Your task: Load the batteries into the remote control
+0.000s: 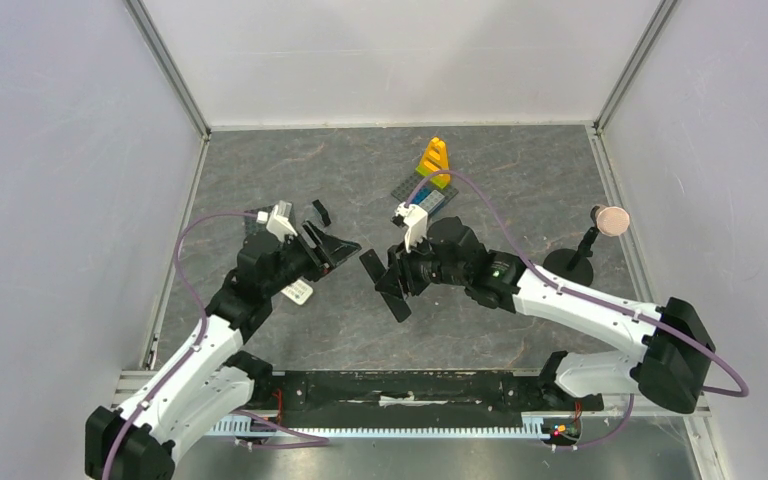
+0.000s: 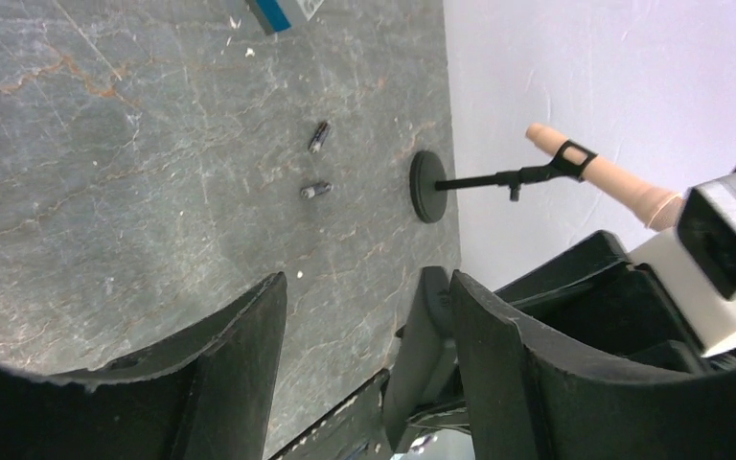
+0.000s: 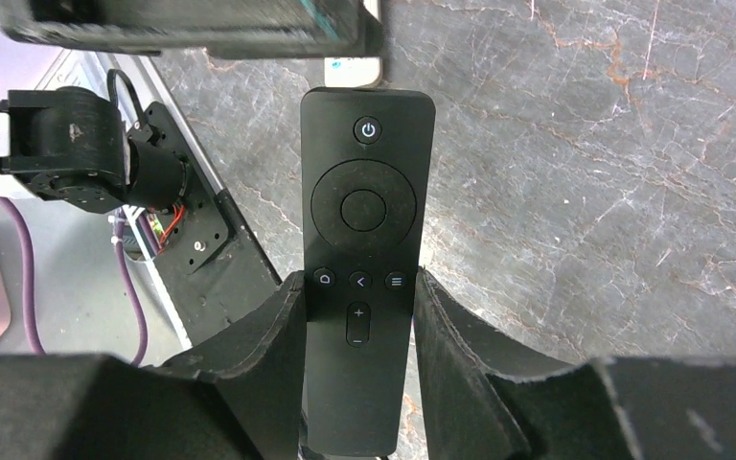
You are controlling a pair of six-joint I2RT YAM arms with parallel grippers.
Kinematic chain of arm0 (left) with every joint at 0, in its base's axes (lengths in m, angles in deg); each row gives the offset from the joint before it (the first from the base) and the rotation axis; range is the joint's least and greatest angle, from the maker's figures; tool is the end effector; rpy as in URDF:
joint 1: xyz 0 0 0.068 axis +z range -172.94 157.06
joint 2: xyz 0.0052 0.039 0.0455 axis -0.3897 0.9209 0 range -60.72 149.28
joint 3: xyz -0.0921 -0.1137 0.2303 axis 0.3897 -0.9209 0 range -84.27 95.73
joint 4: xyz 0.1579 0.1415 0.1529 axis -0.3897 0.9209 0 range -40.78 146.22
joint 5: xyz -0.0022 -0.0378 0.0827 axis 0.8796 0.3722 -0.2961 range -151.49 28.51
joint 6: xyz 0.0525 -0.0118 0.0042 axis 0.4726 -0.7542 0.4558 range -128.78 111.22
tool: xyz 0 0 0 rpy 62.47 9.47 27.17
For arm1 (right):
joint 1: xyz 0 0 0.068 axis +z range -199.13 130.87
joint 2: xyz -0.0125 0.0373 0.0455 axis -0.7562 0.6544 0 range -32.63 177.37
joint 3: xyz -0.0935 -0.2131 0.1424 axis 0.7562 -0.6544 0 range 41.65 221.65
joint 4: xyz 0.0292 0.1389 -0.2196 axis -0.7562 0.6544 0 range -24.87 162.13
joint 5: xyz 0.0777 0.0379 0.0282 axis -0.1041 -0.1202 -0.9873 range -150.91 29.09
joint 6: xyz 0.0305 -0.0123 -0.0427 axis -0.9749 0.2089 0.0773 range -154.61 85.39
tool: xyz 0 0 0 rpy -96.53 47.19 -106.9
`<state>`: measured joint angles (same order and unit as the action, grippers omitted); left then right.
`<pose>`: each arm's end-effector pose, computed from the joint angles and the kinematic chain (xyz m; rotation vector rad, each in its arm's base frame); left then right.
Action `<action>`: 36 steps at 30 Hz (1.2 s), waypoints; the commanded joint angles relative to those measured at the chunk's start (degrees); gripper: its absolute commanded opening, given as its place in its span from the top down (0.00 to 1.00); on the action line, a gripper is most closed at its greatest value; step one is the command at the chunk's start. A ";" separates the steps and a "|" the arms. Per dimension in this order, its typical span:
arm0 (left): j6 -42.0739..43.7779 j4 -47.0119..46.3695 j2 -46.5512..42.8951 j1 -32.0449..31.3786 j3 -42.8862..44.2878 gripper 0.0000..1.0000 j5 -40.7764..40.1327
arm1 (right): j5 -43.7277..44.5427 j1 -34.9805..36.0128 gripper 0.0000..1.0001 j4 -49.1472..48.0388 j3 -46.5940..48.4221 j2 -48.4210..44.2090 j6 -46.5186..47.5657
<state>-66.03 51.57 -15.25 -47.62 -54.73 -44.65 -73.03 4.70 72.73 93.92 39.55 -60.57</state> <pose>0.1678 -0.0886 0.2583 -0.3673 2.0461 -1.2106 0.1631 0.2358 0.2876 -0.6719 2.1156 1.0423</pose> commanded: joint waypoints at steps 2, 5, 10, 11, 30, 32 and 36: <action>-5.03 -5.60 -2.35 -0.28 -0.80 0.31 -3.13 | -0.56 0.16 0.74 -1.79 0.90 1.87 0.13; -4.81 -6.04 -1.05 -0.43 -0.55 0.31 -1.02 | -1.56 0.08 0.75 -2.18 1.12 2.78 0.03; -2.72 -6.38 3.17 -1.37 0.02 0.32 4.52 | -3.17 0.06 0.75 -2.94 2.10 3.91 -0.06; -2.09 -6.32 5.07 -1.49 0.33 0.34 6.15 | -3.22 0.10 0.75 -2.93 2.43 4.30 0.00; 1.25 12.48 16.06 -5.20 9.56 0.98 1.96 | 3.21 0.14 0.73 0.67 7.31 12.08 -0.63; -0.29 19.67 16.43 -5.20 11.54 0.98 -2.75 | 3.56 0.34 0.62 0.67 7.17 12.16 0.26; -3.53 28.85 17.00 -5.16 15.71 0.98 -9.81 | 9.14 3.93 0.36 0.58 5.27 9.67 5.41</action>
<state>-66.60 67.92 1.54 -52.63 -43.76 -46.71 -71.44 5.66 75.48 98.07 51.72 -60.15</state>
